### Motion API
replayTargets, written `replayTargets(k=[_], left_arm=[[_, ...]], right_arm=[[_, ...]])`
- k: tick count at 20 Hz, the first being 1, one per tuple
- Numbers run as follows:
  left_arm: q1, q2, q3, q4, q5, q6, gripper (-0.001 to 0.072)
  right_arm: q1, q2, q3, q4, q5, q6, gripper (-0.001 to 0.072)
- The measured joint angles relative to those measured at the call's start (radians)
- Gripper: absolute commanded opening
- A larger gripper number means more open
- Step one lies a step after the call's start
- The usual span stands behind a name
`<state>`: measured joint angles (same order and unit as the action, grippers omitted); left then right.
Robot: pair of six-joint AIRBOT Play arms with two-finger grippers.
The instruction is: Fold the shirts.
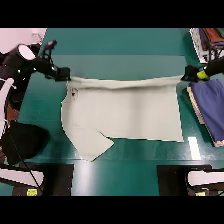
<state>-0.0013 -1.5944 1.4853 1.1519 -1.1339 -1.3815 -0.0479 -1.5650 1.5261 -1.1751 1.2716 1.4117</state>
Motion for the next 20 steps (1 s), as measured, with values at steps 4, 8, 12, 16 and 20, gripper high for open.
replayTargets(k=[4, 8, 12, 16, 20], left_arm=[[-0.001, 0.000, -0.106, 0.008, 0.013, -0.008, 0.0544], [0.015, 0.039, -0.142, 0.014, -0.005, -0.040, 0.0549], [0.051, 0.182, -0.237, 0.094, -0.099, -0.054, 0.0550], [0.064, 0.395, -0.499, 0.108, -0.145, -0.075, 0.0550], [0.069, 0.565, -0.779, 0.027, -0.146, -0.097, 0.0550]], right_arm=[[0.026, 0.048, -0.171, -0.002, -0.069, 0.001, 0.0363], [0.028, 0.082, -0.227, 0.002, -0.047, 0.001, 0.0403], [-0.017, 0.205, -0.321, 0.002, -0.004, 0.002, 0.0403], [-0.061, 0.358, -0.440, 0.004, -0.003, 0.002, 0.0403], [-0.071, 0.458, -0.497, 0.014, -0.027, 0.002, 0.0403]])
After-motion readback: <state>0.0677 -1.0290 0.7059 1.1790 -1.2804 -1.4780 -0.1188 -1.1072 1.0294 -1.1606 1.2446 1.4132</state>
